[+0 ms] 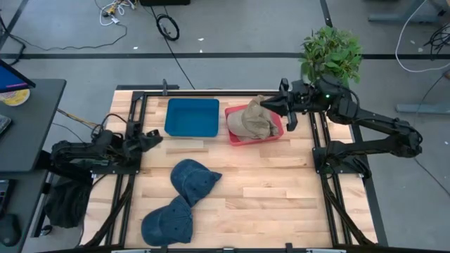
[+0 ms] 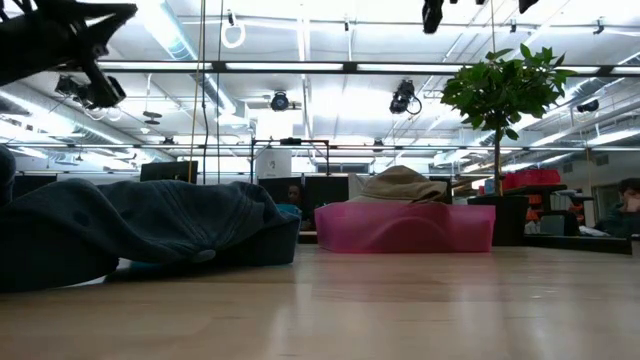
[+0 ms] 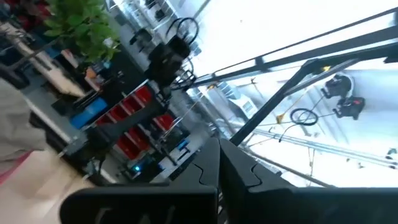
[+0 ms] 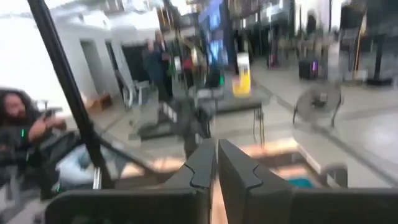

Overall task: Pick & Place hat
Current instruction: Put the bottom dark blue cap into the blue bin

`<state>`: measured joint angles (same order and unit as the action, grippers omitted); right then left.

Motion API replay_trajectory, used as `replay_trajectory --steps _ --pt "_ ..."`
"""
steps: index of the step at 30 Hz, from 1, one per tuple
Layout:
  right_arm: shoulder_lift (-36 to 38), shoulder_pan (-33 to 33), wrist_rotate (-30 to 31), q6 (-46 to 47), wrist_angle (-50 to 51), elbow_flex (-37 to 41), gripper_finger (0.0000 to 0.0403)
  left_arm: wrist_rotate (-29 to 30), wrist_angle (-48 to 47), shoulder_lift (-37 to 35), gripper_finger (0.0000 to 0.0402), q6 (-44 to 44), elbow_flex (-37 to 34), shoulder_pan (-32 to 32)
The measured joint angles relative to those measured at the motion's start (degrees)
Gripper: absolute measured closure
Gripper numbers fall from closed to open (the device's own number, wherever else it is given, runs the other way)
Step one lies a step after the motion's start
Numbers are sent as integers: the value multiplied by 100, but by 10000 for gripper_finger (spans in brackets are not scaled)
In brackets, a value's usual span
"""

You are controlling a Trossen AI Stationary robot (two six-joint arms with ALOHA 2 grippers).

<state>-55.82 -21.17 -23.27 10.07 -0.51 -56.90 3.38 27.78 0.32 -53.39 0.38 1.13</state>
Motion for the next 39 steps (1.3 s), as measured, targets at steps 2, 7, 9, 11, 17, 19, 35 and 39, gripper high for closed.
replay_trajectory --steps 2,7,9,11,17,19,35,39 --pt "-18 55 -2 -212 294 2 376 -8 196 4 399 11 0 0" --pt "-32 319 -169 -1009 296 2 376 -22 539 2 399 186 0 0" --pt "-32 385 -196 -1098 280 2 376 -23 534 2 399 139 0 2" --pt "-37 444 -178 -1138 96 102 376 -83 542 2 399 75 0 2" --pt "375 490 -193 -273 -1899 1391 376 -386 612 4 399 44 20 14" --pt "609 486 -162 -41 -2821 2023 376 -407 623 4 399 46 44 15" --pt "1993 433 346 -1 -5409 4652 376 -17 460 9 399 -149 79 11" --pt "2186 433 902 -147 -5692 5164 376 0 359 9 399 -129 83 11"
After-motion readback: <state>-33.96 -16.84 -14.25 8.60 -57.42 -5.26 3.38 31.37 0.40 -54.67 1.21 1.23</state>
